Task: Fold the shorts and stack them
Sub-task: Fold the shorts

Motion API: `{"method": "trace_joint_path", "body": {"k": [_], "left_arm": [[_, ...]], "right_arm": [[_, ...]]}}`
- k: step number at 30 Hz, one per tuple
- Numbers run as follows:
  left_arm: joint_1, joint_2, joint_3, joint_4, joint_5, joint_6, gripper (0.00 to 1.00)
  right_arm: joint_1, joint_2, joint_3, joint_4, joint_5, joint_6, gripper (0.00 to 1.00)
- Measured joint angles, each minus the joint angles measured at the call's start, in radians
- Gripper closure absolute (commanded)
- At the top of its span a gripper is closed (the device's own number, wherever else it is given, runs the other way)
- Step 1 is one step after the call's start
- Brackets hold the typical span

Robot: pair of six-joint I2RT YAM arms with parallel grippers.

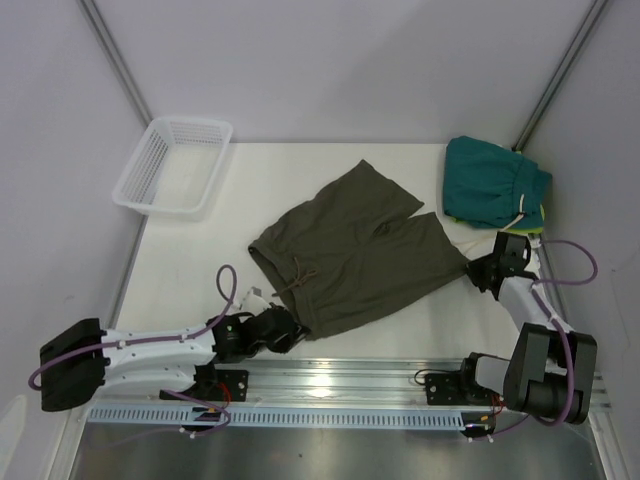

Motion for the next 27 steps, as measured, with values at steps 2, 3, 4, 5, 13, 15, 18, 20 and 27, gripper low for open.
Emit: {"method": "trace_joint_path", "body": {"k": [2, 3, 4, 5, 13, 15, 18, 20, 27], "left_arm": [[0.04, -0.022, 0.041, -0.064, 0.023, 0.017, 1.0], [0.057, -0.031, 0.057, -0.084, 0.035, 0.02, 1.0], [0.081, -0.044, 0.075, -0.103, 0.055, 0.024, 1.0], [0.102, -0.057, 0.092, -0.121, 0.071, 0.026, 1.0], [0.144, -0.101, 0.275, -0.305, 0.105, 0.039, 1.0], [0.145, -0.093, 0.314, -0.322, 0.118, 0.049, 1.0], [0.144, -0.061, 0.334, -0.319, 0.158, 0.056, 1.0], [0.132, -0.032, 0.335, -0.315, 0.178, 0.06, 1.0], [0.056, 0.048, 0.396, -0.299, 0.216, 0.059, 1.0]], "right_arm": [[0.0, 0.027, 0.071, -0.06, 0.008, -0.032, 1.0], [0.002, 0.043, 0.113, -0.091, 0.015, -0.051, 1.0], [0.005, 0.06, 0.155, -0.12, 0.021, -0.068, 1.0], [0.009, 0.077, 0.2, -0.155, 0.027, -0.085, 1.0], [0.043, 0.17, 0.457, -0.34, 0.082, -0.205, 1.0], [0.04, 0.173, 0.488, -0.368, 0.092, -0.223, 1.0], [0.018, 0.168, 0.507, -0.394, 0.095, -0.243, 1.0], [-0.005, 0.154, 0.507, -0.422, 0.093, -0.259, 1.0], [-0.067, 0.13, 0.588, -0.519, 0.106, -0.307, 1.0]]}}
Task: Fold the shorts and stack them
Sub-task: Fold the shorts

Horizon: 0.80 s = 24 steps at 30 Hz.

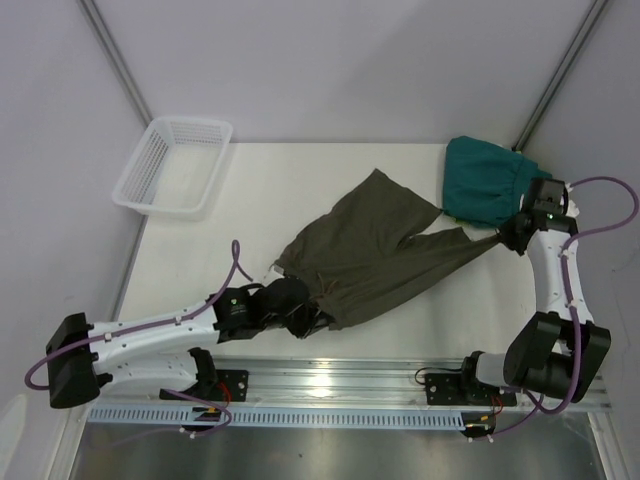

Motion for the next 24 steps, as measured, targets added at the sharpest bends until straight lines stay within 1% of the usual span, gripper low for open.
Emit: {"method": "trace_joint_path", "body": {"k": [6, 11, 14, 17, 21, 24], "left_arm": [[-0.038, 0.031, 0.053, 0.054, 0.039, -0.01, 1.0], [-0.042, 0.024, 0.093, 0.068, 0.047, -0.038, 1.0], [-0.041, -0.019, 0.077, 0.075, 0.042, -0.081, 1.0], [-0.029, -0.089, 0.018, 0.082, 0.039, -0.126, 0.99], [0.005, -0.145, -0.046, 0.074, 0.039, -0.158, 1.0], [0.043, -0.182, -0.091, 0.075, 0.038, -0.173, 1.0]], "right_arm": [[-0.009, 0.023, 0.192, -0.067, 0.024, -0.025, 1.0], [0.01, 0.068, 0.341, -0.111, 0.029, -0.039, 1.0], [0.072, 0.124, 0.425, -0.127, 0.043, -0.045, 1.0], [0.152, 0.177, 0.475, -0.125, 0.058, -0.051, 1.0], [0.23, 0.247, 0.522, -0.129, 0.072, -0.055, 1.0], [0.275, 0.327, 0.589, -0.137, 0.074, -0.054, 1.0]]}}
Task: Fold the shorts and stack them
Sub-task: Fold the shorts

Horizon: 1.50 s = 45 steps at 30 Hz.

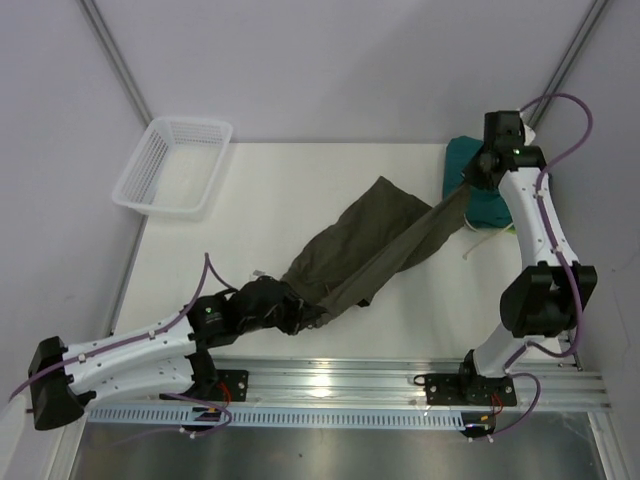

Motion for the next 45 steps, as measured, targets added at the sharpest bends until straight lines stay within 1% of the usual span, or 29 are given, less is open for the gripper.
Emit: {"method": "trace_joint_path", "body": {"k": [3, 10, 20, 25, 32, 40, 45], "left_arm": [[0.051, -0.031, -0.028, -0.003, 0.001, -0.004, 1.0], [0.159, -0.076, -0.066, -0.009, 0.003, -0.005, 1.0], [0.24, -0.079, -0.084, -0.006, 0.013, -0.006, 1.0], [0.304, -0.068, -0.077, -0.014, 0.032, -0.006, 0.99], [0.409, 0.027, 0.005, -0.063, 0.104, 0.002, 1.0], [0.582, 0.091, 0.034, -0.051, 0.174, 0.071, 1.0], [0.649, 0.135, 0.037, -0.026, 0.213, 0.105, 1.0]], "right_arm": [[0.054, 0.101, 0.071, 0.006, 0.005, 0.0, 1.0], [0.124, 0.298, 0.246, -0.009, 0.018, -0.008, 1.0], [0.175, 0.505, 0.436, -0.028, 0.015, -0.006, 1.0], [0.178, 0.549, 0.47, -0.031, 0.016, 0.001, 1.0], [0.176, 0.557, 0.476, -0.01, 0.03, 0.024, 1.0], [0.176, 0.582, 0.514, 0.023, 0.03, 0.047, 1.0], [0.183, 0.646, 0.557, 0.038, 0.018, 0.072, 1.0]]}}
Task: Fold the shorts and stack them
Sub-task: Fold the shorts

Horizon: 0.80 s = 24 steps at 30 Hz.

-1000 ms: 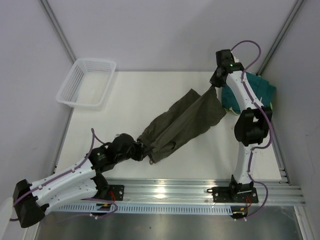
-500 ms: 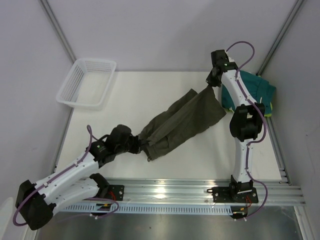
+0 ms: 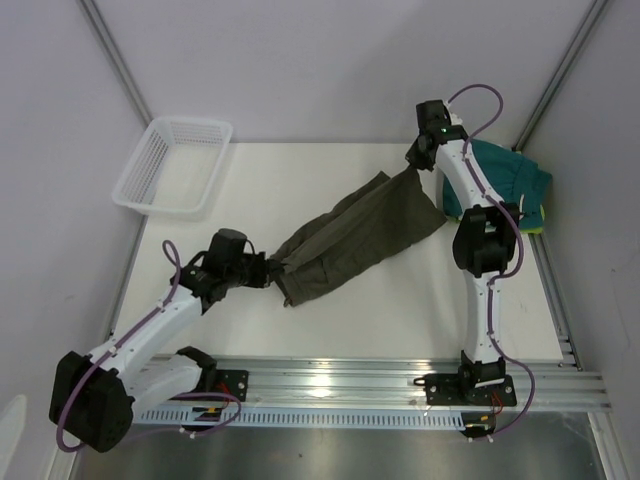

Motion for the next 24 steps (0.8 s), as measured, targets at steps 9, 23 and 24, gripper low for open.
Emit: {"method": "trace_joint_path", "body": {"k": [9, 23, 24], "left_arm": [[0.114, 0.156, 0.042, 0.029, 0.044, 0.097, 0.09], [0.243, 0.276, 0.349, -0.087, 0.009, 0.349, 0.01], [0.243, 0.294, 0.396, -0.11, 0.003, 0.393, 0.01]], "right_arm": [[0.013, 0.091, 0.001, 0.118, -0.014, 0.062, 0.75], [-0.013, 0.127, 0.064, 0.227, -0.034, 0.073, 0.02], [-0.015, 0.126, 0.064, 0.227, -0.045, 0.067, 0.02]]}}
